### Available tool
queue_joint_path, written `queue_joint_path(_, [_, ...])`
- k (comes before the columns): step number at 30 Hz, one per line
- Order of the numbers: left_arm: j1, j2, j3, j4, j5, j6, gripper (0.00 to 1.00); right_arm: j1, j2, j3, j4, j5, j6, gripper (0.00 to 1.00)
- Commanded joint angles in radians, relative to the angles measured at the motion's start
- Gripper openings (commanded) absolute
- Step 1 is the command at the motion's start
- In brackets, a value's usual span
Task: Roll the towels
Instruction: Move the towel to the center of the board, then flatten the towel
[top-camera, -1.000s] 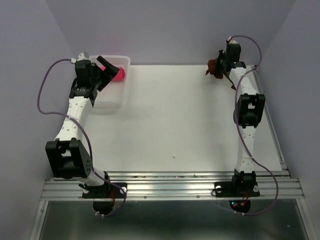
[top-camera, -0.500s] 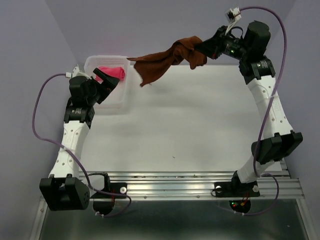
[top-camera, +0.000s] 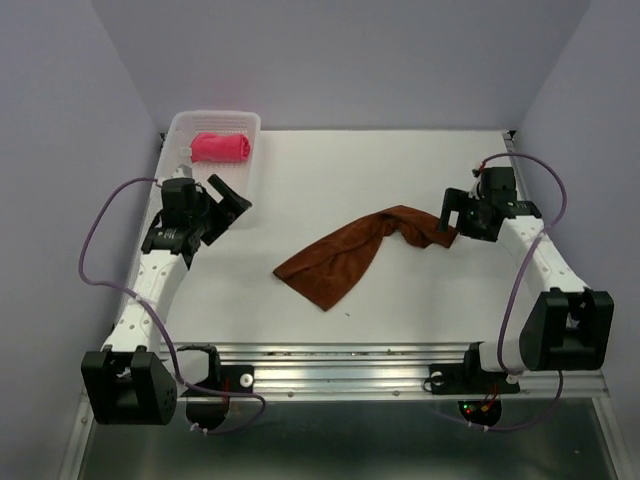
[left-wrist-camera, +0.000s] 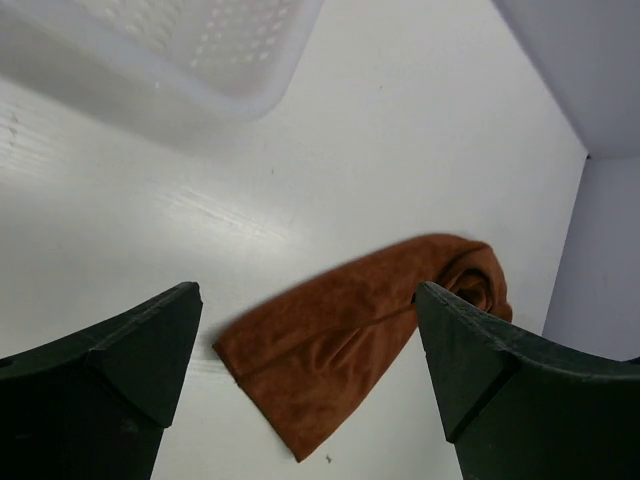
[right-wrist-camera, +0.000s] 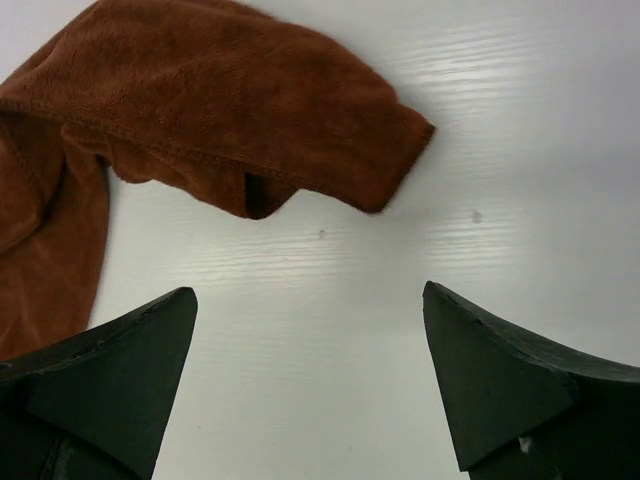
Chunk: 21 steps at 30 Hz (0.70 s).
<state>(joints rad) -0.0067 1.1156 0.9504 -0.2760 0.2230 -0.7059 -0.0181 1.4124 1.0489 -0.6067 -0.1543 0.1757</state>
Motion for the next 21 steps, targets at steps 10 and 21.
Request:
queue_joint_path(10, [-0.311, 0.069, -0.177, -0.122, -0.063, -0.092, 0.98, 0.006, -0.245, -0.018, 0.012, 0.326, 0.18, 1.0])
queue_joint_path(21, [-0.335, 0.082, -0.325, 0.061, -0.079, -0.23, 0.8, 0.006, -0.208, -0.099, 0.117, 0.222, 0.266, 1.0])
